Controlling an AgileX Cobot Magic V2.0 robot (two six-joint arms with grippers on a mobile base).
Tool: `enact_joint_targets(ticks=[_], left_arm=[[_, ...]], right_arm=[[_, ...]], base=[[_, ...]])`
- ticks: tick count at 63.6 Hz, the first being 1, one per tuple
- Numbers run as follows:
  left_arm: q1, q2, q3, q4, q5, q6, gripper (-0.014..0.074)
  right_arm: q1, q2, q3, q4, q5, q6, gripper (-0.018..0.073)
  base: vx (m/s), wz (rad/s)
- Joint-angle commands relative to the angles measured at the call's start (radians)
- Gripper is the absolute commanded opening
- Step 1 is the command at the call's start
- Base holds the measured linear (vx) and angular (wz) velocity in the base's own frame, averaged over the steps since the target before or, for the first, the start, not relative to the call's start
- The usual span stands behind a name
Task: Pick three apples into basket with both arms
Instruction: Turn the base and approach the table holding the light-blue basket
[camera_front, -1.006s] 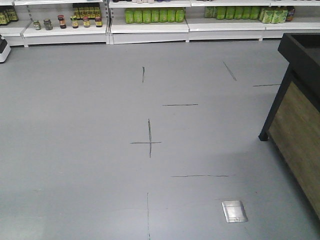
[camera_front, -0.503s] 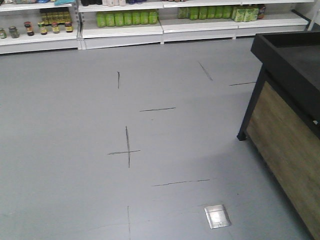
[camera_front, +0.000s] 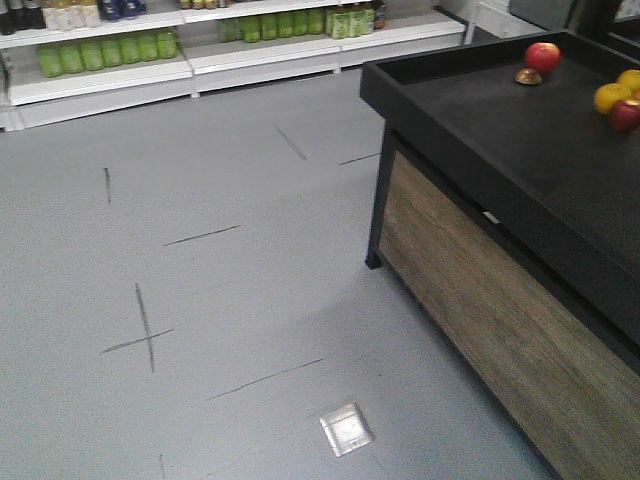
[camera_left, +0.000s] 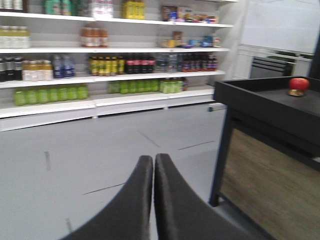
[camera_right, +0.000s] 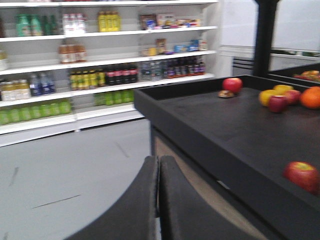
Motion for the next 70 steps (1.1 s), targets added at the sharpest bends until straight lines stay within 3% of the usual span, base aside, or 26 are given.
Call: enact_joint_targets(ticks=[1,70], left_arm=[[-0.004,0.008,0.017,0.000,-0.067,-0.009,-0.0006],[-0.004,0.008,0.017,0.000,-0.067,-0.009,-0.0006]], right_arm=[[-0.001,0.005,0.013,-0.002,-0.081,-0.008,-0.0009],[-0.001,0.005,0.013,-0.002,-0.080,-0.008,-0.0009]], base=[[0.09,-0.59],[0.09,-0.50]])
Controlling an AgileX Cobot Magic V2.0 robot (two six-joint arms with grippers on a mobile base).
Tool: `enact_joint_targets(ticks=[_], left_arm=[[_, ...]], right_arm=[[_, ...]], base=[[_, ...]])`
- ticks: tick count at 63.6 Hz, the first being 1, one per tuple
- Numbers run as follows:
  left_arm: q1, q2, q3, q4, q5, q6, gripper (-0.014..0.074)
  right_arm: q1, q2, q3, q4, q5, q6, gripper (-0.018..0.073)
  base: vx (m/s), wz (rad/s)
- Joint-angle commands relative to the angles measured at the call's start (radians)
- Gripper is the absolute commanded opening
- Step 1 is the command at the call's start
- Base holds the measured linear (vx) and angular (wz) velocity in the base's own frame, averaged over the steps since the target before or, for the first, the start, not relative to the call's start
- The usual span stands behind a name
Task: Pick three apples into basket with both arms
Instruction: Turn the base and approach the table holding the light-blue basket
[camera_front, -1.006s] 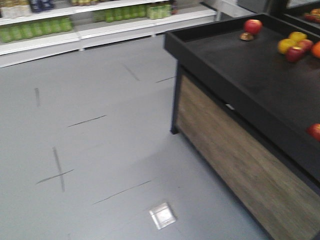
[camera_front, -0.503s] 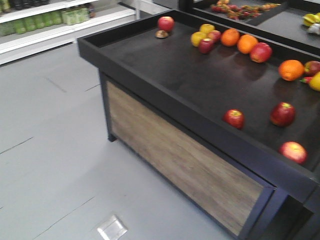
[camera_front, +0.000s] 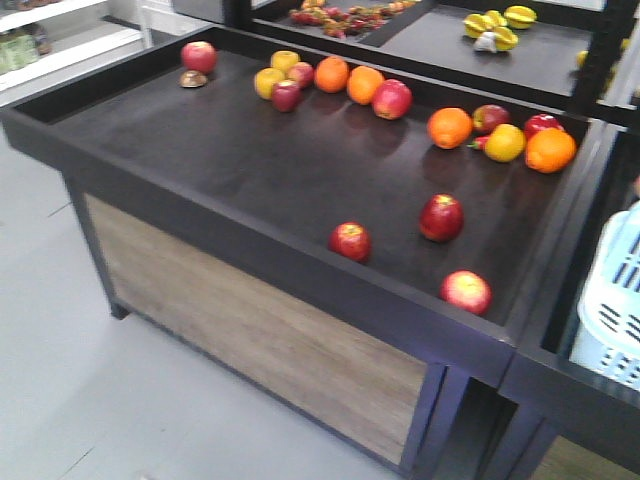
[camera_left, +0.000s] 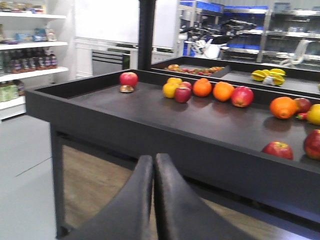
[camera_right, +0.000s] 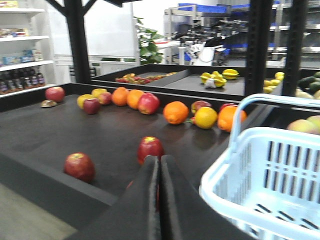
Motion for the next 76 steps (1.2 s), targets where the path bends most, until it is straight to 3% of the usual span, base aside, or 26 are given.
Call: enact_joint_targets(ticks=[1,76], left_arm=[[-0.004,0.008,0.017,0.000,-0.067,-0.009,-0.0006],[-0.004,0.008,0.017,0.000,-0.067,-0.009,-0.0006]], right_arm=[[-0.001,0.005,0.013,-0.002,-0.080,-0.008,-0.0009],[-0.001,0.005,0.013,-0.002,-0.081,-0.008,-0.0009]], base=[[0.09,-0.40],[0.10,-0.42]])
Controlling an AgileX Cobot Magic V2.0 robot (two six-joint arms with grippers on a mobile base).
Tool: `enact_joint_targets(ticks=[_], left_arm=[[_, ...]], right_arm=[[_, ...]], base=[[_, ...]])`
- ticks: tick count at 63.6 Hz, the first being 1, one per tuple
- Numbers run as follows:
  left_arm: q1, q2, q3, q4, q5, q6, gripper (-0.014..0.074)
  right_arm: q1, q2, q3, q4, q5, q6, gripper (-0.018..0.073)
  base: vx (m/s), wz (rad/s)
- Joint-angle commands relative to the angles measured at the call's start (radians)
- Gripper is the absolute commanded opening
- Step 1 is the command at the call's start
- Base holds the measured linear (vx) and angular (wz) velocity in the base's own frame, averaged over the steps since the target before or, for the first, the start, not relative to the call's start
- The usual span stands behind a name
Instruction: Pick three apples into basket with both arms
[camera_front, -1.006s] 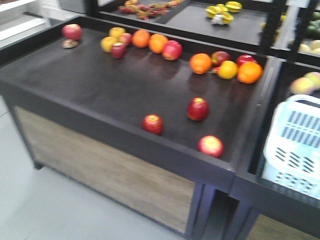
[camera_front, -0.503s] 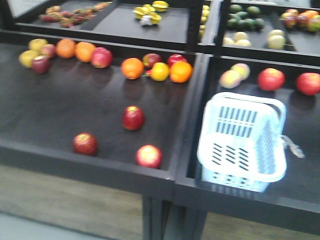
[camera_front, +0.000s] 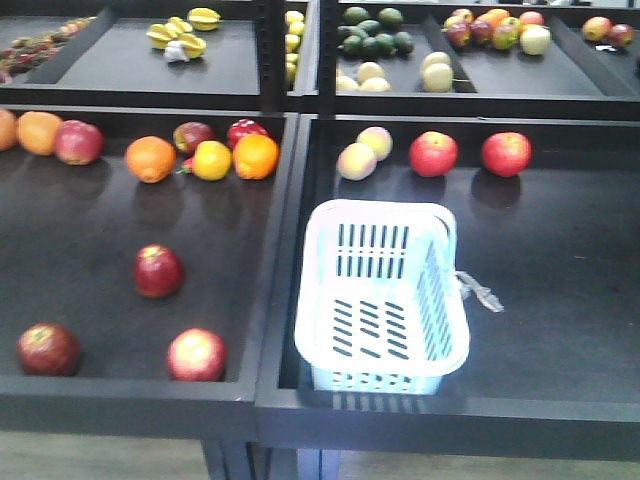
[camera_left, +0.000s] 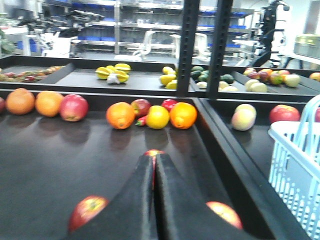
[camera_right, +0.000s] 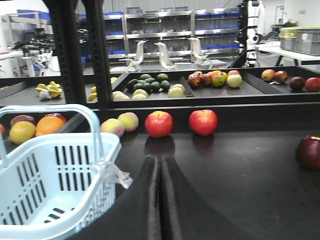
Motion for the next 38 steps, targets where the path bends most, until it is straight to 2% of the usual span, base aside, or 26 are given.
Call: enact_joint_targets(ticks=[1,38], left_arm=[[-0.004,0.008,0.017,0.000,-0.067,-0.009,-0.0006],[-0.004,0.008,0.017,0.000,-0.067,-0.009,-0.0006]], right_arm=[[-0.001,0.005,0.013,-0.002,-0.081,-0.008,-0.0009],[-0.001,0.005,0.013,-0.002,-0.080,-0.008,-0.0009]], base=[[0.08,-0.25],[0.06,-0.11]])
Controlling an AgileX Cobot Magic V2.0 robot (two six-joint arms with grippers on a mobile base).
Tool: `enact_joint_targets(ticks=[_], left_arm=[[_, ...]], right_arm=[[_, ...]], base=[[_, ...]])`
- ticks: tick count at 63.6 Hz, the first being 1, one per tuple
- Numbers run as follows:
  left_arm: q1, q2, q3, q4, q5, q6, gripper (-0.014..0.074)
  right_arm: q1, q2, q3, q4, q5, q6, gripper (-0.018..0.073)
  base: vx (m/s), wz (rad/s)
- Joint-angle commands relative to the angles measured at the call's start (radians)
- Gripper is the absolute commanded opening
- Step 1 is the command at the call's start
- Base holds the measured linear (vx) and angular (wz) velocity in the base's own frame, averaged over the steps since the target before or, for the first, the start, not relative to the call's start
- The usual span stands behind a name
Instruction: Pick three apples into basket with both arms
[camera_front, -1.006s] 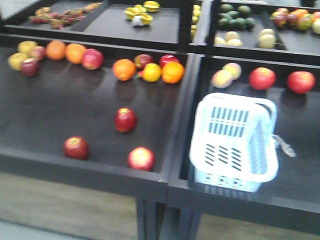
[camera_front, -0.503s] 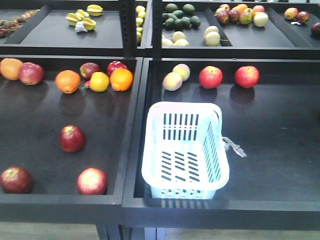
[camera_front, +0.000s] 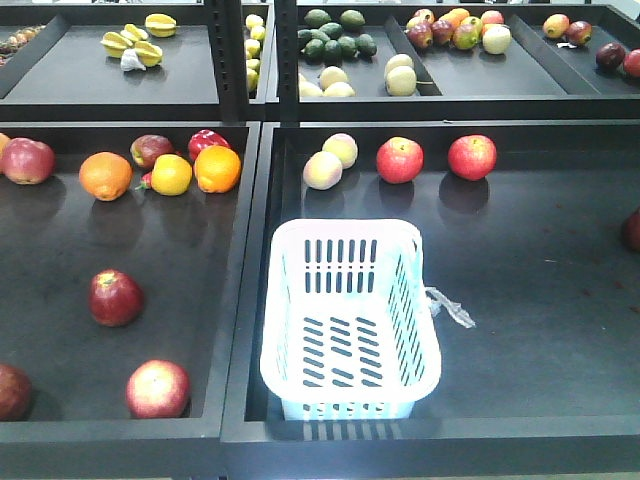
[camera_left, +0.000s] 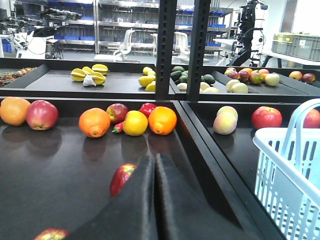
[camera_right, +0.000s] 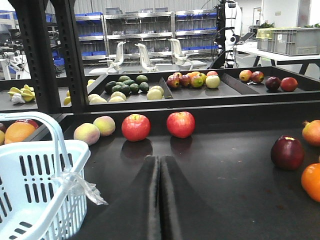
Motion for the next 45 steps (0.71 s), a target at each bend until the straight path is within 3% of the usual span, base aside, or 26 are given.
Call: enact_joint_targets(ticks=[1,45], left_arm=[[-0.004,0.008,0.017,0.000,-0.067,-0.009,-0.0006],[-0.004,0.008,0.017,0.000,-0.067,-0.009,-0.0006]], right_arm=[[-0.001,0.005,0.013,-0.002,-0.080,-0.008,-0.0009],[-0.001,0.005,0.013,-0.002,-0.080,-0.008,-0.0009]], base=[[0.05,-0.04],[0.09,-0.04]])
